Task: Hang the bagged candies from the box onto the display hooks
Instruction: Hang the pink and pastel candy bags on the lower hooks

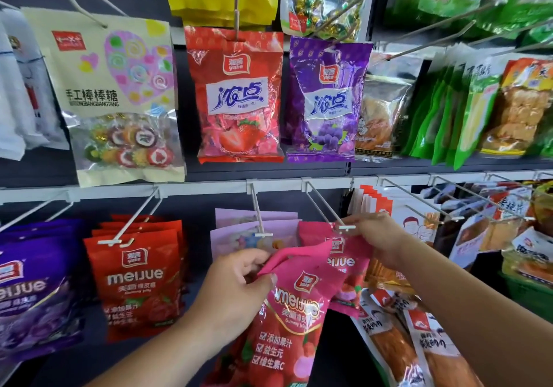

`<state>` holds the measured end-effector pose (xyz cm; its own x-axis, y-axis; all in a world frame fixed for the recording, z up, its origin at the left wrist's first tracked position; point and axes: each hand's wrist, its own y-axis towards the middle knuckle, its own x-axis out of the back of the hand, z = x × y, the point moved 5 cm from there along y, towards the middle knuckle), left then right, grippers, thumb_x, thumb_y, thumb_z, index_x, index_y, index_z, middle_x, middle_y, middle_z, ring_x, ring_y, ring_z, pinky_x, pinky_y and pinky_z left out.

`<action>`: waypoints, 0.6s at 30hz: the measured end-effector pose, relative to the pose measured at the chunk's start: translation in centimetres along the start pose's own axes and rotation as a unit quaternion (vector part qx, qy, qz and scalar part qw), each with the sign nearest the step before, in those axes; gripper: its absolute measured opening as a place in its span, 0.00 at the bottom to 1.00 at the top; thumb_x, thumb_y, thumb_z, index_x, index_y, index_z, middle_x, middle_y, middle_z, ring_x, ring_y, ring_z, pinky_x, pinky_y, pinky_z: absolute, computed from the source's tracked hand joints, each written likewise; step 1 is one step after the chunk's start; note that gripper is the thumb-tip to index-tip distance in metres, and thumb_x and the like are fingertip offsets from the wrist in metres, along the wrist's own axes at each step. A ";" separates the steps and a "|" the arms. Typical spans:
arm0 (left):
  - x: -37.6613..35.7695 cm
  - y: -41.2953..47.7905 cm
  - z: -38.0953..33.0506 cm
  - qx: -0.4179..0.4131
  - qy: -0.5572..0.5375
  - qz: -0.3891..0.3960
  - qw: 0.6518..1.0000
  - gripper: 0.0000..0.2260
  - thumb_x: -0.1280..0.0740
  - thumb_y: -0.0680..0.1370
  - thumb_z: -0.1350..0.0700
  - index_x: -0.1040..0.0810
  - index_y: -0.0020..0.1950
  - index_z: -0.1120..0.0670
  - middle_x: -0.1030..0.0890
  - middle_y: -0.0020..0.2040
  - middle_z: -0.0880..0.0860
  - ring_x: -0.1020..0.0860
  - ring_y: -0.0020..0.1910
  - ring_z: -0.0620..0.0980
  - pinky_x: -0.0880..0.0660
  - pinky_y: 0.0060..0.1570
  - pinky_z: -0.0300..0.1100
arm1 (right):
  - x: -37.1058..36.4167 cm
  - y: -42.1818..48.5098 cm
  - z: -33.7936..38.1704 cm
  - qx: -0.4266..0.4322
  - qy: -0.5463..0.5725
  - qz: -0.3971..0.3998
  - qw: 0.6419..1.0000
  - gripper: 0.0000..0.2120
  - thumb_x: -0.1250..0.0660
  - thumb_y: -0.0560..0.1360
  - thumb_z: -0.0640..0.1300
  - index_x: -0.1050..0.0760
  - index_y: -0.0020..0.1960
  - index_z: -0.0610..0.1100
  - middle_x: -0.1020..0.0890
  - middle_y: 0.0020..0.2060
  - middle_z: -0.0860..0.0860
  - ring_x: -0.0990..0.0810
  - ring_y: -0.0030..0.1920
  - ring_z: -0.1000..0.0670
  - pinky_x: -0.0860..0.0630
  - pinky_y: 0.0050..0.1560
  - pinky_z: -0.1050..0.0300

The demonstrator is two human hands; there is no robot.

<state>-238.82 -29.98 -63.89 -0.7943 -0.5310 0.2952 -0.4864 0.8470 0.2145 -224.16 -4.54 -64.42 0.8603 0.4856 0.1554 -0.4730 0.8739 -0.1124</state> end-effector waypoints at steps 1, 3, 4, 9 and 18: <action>0.0 0.0 0.0 -0.001 -0.001 -0.005 1.000 0.10 0.30 0.78 0.65 0.14 0.49 0.49 0.12 0.44 0.46 0.14 0.43 0.44 0.20 0.42 0.35 | 0.1 0.2 -0.1 0.025 -0.024 -0.020 0.999 0.09 0.26 0.73 0.31 0.14 0.53 0.37 0.12 0.42 0.39 0.14 0.38 0.45 0.17 0.38 0.55; 0.0 0.0 0.1 -0.006 -0.007 -0.014 1.000 0.11 0.29 0.77 0.65 0.14 0.51 0.50 0.12 0.44 0.45 0.14 0.44 0.42 0.21 0.43 0.32 | -0.1 0.5 0.1 0.084 -0.079 -0.077 0.990 0.08 0.19 0.70 0.40 0.13 0.48 0.40 0.12 0.39 0.43 0.14 0.38 0.46 0.15 0.42 0.51; -0.1 0.0 0.2 -0.008 -0.010 -0.016 1.000 0.11 0.29 0.77 0.65 0.14 0.51 0.50 0.12 0.44 0.45 0.14 0.45 0.41 0.22 0.43 0.30 | -0.2 0.7 0.2 0.099 -0.111 -0.104 0.983 0.09 0.18 0.69 0.45 0.13 0.46 0.42 0.12 0.38 0.45 0.14 0.39 0.47 0.15 0.44 0.50; -0.4 -0.4 0.3 -0.017 0.004 -0.014 1.000 0.10 0.28 0.77 0.64 0.14 0.52 0.50 0.12 0.45 0.44 0.15 0.46 0.41 0.21 0.45 0.31 | 0.8 -0.6 -0.2 0.116 -0.226 -0.226 0.940 0.18 0.24 0.73 0.54 0.20 0.59 0.46 0.20 0.55 0.48 0.21 0.45 0.49 0.22 0.48 0.53; 0.0 -2.3 0.5 0.003 -0.019 -0.019 1.000 0.10 0.29 0.78 0.65 0.15 0.51 0.50 0.13 0.44 0.43 0.14 0.44 0.42 0.19 0.42 0.34 | -4.8 -12.3 -3.4 0.046 0.136 0.131 0.981 0.22 0.38 0.81 0.57 0.17 0.61 0.42 0.13 0.55 0.43 0.14 0.56 0.46 0.21 0.58 0.50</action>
<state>-237.84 -31.93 -64.90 -0.7889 -0.5610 0.2510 -0.5180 0.8267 0.2196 -221.75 -17.72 -67.15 0.7203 0.6800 -0.1366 -0.6886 0.7248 -0.0225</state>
